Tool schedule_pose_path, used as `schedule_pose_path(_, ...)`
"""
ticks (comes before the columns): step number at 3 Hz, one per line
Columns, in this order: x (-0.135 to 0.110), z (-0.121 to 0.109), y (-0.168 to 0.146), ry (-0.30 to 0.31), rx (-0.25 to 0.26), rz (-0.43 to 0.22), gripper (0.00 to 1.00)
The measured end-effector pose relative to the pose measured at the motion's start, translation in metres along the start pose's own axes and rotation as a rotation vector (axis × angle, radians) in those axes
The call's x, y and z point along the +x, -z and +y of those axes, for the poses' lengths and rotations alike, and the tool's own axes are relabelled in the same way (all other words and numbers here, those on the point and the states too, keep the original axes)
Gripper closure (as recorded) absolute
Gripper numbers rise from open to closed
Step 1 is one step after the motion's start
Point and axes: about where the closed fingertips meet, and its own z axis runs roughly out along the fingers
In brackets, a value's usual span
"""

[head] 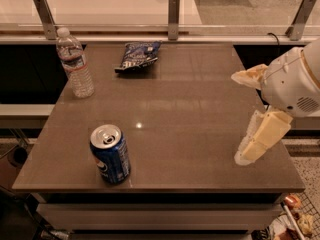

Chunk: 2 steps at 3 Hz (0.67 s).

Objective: Move pepsi can near blue chip bag

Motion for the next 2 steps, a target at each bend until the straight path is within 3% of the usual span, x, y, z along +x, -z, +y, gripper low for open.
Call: schedule_pose_path(2, -0.054, 0.020, -0.058, 0.005, -0.103, -0.376, 0.00)
